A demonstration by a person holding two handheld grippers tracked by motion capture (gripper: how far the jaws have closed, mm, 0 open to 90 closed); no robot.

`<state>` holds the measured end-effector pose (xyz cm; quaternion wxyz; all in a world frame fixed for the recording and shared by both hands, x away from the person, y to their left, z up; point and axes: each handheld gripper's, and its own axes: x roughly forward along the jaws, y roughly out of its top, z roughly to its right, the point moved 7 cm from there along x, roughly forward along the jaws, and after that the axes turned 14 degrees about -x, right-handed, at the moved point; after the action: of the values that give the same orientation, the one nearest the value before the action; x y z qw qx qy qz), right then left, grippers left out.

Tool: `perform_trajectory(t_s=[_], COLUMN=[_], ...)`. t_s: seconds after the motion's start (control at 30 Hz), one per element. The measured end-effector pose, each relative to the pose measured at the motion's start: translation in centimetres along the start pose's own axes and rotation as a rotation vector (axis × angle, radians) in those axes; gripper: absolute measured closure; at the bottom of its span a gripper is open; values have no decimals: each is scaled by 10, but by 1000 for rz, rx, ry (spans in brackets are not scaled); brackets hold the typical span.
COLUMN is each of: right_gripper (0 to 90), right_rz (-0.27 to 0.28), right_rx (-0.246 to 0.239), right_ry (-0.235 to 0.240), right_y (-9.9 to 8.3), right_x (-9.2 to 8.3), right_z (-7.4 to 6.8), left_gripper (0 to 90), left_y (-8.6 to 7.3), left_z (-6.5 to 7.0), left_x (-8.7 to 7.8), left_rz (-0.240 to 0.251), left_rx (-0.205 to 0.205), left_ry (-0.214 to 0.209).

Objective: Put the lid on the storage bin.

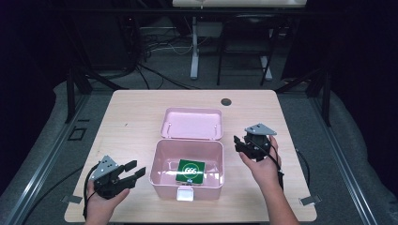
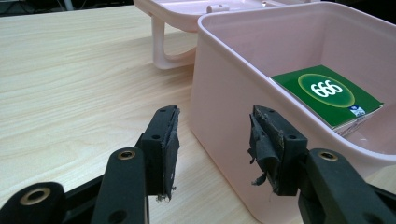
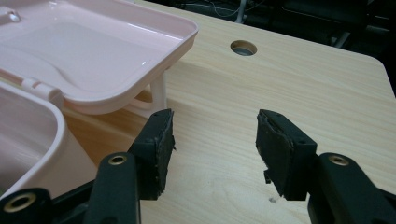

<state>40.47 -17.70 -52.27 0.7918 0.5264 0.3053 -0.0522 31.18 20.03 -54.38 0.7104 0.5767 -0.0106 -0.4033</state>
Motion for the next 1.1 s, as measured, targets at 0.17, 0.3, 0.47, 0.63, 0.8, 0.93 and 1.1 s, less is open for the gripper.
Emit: perform_trajectory(t_s=[0.17, 0.3, 0.47, 0.63, 0.8, 0.93, 1.1], right_gripper=[471, 484, 488, 488, 488, 481, 464], right_rz=[-20, -53, -69, -64, -49, -66, -76], right_rx=[12, 49, 29, 30, 54, 42, 58], right_ry=[35, 104, 108, 122, 167, 205, 279], right_y=[-2, -7, -10, -9, -3, 8, 26], right_x=[3, 8, 12, 10, 8, 8, 9], right_z=[-4, -11, -15, -18, -17, -18, -18], left_gripper=[517, 508, 507, 507, 509, 526, 531], left_y=[-1, -4, -3, -1, 2, 6, 9], left_z=[1, 0, -2, -2, -4, -6, -5], left_x=[1, 3, 3, 4, 4, 3, 1], left_rz=[-6, -21, -14, -8, -4, 0, -2], left_rx=[5, -6, 0, -6, -9, -16, -22], left_ry=[2, 3, 4, 2, 3, 7, 0])
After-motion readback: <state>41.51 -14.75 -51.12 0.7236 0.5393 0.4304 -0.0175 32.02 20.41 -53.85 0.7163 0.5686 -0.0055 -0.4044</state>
